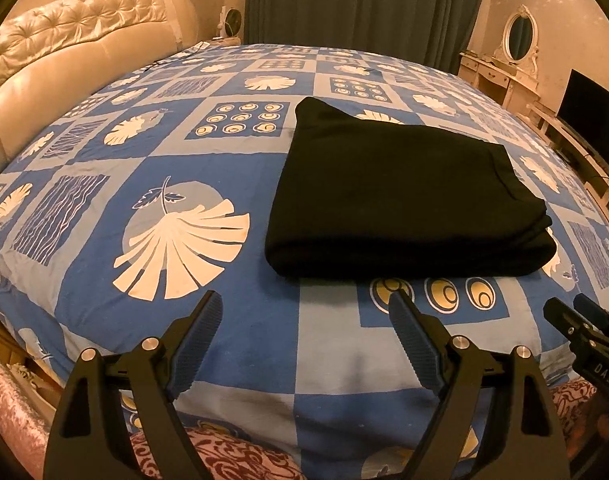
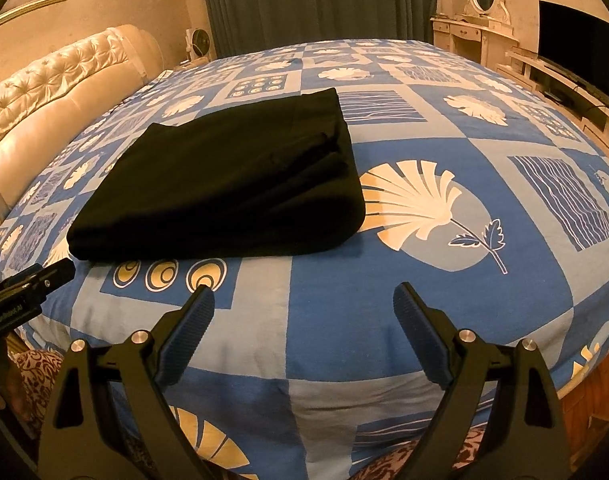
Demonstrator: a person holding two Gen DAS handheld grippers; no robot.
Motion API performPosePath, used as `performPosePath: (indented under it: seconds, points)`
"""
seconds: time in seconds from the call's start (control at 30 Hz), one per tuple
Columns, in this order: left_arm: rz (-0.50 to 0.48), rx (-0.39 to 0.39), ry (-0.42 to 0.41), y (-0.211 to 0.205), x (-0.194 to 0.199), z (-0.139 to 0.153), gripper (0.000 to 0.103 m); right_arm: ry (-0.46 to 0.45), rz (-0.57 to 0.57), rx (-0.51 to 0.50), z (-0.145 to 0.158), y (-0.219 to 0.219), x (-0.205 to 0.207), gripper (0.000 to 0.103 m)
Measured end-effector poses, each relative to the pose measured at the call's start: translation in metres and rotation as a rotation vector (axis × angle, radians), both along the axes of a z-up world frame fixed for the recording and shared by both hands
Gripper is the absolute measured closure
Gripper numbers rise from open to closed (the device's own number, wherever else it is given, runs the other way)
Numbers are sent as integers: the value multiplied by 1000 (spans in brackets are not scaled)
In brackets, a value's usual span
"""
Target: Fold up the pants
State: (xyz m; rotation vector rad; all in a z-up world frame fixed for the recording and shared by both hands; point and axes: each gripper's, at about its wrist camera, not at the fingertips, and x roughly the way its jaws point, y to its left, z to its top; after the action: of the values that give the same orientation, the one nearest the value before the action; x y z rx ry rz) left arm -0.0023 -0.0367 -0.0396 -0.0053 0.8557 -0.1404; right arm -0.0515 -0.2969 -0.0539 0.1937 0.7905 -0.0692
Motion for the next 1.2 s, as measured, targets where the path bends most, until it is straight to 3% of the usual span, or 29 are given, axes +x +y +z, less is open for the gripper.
performPosePath:
  seconds: [1.2]
  points:
    - [-8,-5,-21,-2,-2,8,19,19,5,15,-6,-3,3,12]
